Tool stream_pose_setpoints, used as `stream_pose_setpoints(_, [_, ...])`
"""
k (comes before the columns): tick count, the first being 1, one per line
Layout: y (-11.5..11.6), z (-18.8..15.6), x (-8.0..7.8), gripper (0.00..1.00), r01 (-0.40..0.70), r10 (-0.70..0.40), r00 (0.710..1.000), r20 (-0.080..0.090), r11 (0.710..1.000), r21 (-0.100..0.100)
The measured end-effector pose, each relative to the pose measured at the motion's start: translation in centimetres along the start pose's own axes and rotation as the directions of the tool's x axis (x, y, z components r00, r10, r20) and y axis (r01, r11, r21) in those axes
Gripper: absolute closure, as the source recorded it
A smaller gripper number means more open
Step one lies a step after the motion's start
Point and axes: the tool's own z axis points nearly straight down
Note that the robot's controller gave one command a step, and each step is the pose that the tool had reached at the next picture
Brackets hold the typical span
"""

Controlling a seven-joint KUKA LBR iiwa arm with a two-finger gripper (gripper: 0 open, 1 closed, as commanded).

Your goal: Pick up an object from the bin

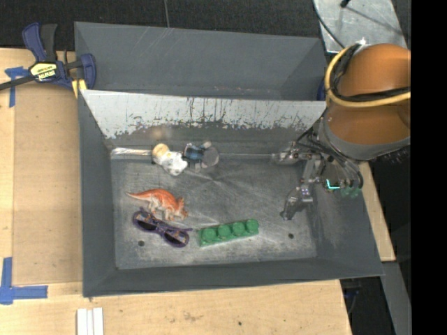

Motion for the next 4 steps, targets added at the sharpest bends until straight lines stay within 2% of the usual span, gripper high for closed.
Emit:
stream_pose_setpoints(1, [1.3,3.0,0.4,0.0,0.0,0.0,1.0,0.011,1.0,0.002])
stream_pose_setpoints(2, [1.1,9.2,0.4,0.0,0.08,-0.08,0.997,0.004,0.997,-0.001])
stream_pose_setpoints(3, [1.6,15.3,1.2,0.0,0.168,-0.168,0.986,0.003,0.986,0.001])
stream_pose_setpoints(4, [1.8,16.7,1.4,0.0,0.183,-0.183,0.983,0.003,0.983,0.001])
